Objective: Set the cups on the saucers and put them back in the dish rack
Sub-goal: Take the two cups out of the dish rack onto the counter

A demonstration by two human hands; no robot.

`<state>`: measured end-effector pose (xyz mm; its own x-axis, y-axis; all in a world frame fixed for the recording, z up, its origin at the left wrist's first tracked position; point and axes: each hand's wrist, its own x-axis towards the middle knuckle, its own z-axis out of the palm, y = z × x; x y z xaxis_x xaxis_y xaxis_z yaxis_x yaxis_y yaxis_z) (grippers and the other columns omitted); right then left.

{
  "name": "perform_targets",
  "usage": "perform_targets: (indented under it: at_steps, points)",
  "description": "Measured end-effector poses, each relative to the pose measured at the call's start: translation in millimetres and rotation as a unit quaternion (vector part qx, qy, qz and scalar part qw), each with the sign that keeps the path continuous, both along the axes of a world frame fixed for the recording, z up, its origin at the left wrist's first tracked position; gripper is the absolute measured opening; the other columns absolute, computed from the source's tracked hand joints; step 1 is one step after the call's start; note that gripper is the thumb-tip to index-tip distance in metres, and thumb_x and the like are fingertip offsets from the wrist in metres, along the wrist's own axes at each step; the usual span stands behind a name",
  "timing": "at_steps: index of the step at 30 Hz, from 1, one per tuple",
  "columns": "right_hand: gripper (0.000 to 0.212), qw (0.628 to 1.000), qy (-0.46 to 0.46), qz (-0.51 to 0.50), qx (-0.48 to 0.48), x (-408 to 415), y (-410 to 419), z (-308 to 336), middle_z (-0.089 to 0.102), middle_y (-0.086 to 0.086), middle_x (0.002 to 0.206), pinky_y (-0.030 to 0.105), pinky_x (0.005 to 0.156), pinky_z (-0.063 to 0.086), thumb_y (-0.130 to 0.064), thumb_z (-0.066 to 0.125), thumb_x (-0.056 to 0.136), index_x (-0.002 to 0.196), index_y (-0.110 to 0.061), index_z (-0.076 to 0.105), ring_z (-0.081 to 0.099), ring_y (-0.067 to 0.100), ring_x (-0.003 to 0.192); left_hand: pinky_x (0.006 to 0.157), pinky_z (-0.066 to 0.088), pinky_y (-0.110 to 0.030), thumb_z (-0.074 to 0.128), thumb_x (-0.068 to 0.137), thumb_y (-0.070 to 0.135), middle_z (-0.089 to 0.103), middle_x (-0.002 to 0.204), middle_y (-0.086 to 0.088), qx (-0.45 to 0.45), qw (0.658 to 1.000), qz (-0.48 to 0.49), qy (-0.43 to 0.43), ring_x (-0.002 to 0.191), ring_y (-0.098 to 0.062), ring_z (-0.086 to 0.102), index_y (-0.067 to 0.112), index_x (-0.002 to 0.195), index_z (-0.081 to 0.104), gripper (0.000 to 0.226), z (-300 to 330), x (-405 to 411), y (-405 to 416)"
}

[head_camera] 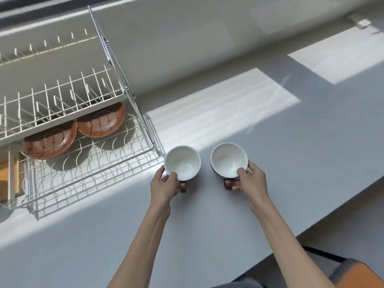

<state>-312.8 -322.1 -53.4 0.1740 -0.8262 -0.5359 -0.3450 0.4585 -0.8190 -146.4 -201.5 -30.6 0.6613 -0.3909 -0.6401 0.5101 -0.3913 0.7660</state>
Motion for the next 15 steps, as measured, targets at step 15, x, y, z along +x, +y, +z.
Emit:
perform_targets:
  at_steps: [15]
  points:
    - [0.044, 1.0, 0.003, 0.005, 0.004, 12.9, -19.7, -10.9, 0.072, 0.009, 0.084, 0.019, 0.048, 0.051, -0.001, 0.043, 0.089, 0.126, -0.018, 0.061, 0.072, 0.023, 0.057, 0.055, 0.035, -0.026, 0.044, 0.092, -0.001, 0.047, 0.064, -0.003, 0.006, 1.0, -0.02, 0.002, 0.032, -0.008, 0.043, 0.022, 0.12, 0.052, 0.038, -9.6, 10.3, -22.1]
